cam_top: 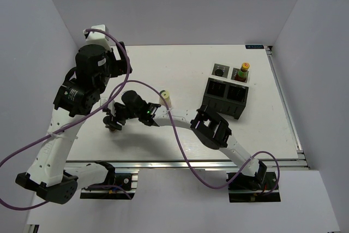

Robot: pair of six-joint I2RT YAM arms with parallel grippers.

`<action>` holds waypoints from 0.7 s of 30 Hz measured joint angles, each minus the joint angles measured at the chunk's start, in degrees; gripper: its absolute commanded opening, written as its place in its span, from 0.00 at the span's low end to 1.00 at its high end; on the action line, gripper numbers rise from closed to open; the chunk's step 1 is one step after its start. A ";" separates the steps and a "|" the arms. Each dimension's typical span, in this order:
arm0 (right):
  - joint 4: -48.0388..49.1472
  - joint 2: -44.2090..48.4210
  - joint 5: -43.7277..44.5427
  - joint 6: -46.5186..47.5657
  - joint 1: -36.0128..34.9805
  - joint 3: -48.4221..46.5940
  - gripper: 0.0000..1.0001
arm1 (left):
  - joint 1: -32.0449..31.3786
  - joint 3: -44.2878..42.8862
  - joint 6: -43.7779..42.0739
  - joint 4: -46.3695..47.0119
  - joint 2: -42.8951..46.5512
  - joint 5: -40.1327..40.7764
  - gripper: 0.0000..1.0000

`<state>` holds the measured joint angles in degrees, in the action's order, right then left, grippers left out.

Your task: Organize the condiment bottles

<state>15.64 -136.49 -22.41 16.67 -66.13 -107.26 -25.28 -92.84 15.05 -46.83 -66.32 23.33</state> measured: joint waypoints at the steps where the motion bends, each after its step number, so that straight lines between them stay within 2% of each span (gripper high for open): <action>1: 0.04 0.00 -0.15 -0.02 0.00 0.00 0.64 | 0.00 -0.02 0.00 0.02 0.00 0.00 0.98; 6: 0.98 -0.02 -0.68 -0.20 0.00 0.07 0.62 | 0.00 -0.02 0.00 -0.02 0.00 0.00 0.98; 21: 2.05 -0.83 -1.88 -0.37 0.00 0.24 0.62 | 0.00 -0.66 0.02 -1.16 -0.35 -0.02 0.98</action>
<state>17.69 -137.32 -24.29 16.29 -66.13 -107.02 -25.28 -93.49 15.07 -47.99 -66.67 23.31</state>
